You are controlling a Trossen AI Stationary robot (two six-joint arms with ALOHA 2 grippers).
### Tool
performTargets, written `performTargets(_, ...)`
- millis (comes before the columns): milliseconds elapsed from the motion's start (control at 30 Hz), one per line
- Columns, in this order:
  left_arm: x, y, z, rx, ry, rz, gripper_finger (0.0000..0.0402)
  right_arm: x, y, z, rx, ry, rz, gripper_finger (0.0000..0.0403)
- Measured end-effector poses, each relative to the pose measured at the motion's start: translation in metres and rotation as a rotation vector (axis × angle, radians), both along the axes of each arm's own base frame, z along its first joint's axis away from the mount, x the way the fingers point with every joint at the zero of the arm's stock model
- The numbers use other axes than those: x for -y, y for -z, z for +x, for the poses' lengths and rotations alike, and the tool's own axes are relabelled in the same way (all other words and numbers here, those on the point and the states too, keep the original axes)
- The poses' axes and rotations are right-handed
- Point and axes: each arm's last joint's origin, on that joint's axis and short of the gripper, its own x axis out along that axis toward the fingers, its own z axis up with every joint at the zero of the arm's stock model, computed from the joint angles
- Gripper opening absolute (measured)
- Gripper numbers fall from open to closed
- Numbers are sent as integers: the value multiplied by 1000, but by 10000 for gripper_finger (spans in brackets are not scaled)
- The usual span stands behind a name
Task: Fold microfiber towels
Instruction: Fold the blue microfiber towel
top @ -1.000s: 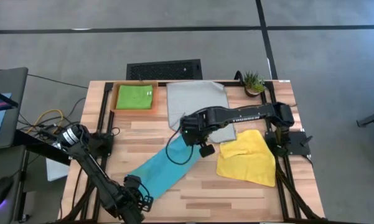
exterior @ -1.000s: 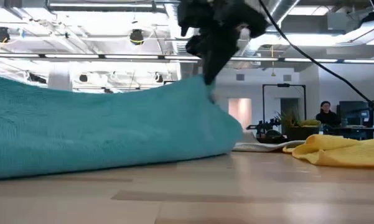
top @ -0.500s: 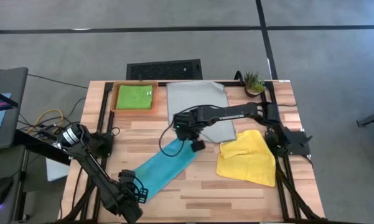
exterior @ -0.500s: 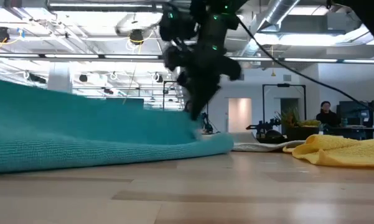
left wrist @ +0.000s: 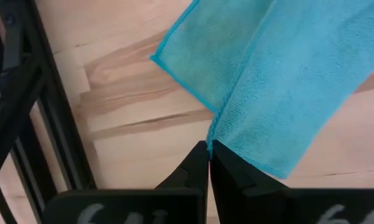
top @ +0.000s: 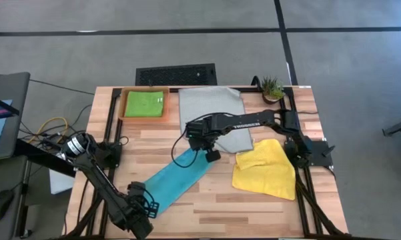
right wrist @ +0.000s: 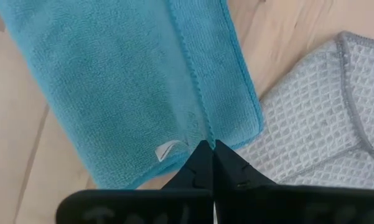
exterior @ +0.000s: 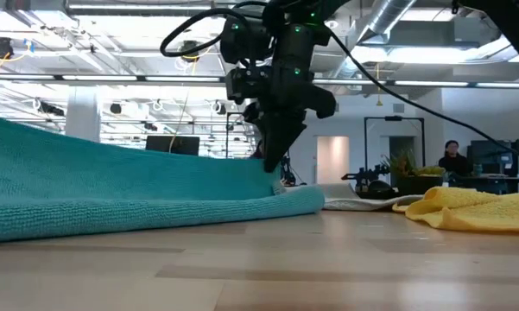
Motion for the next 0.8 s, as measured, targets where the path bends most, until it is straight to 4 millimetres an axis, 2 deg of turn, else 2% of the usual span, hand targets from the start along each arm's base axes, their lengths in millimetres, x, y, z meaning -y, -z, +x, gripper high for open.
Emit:
performTargets(167,-1,0,2,47,48,43,0,2,0,-1,-6,22,5,13)
performTargets(467,-4,-1,1,22,63,58,3,2,0,-1,-6,22,5,51)
performTargets(633,-5,-1,0,-1,59,58,30,2,0,-1,-6,22,6,71)
performTargets(800,-8,-2,-1,-2,62,99,76,2,0,-1,-5,22,5,101)
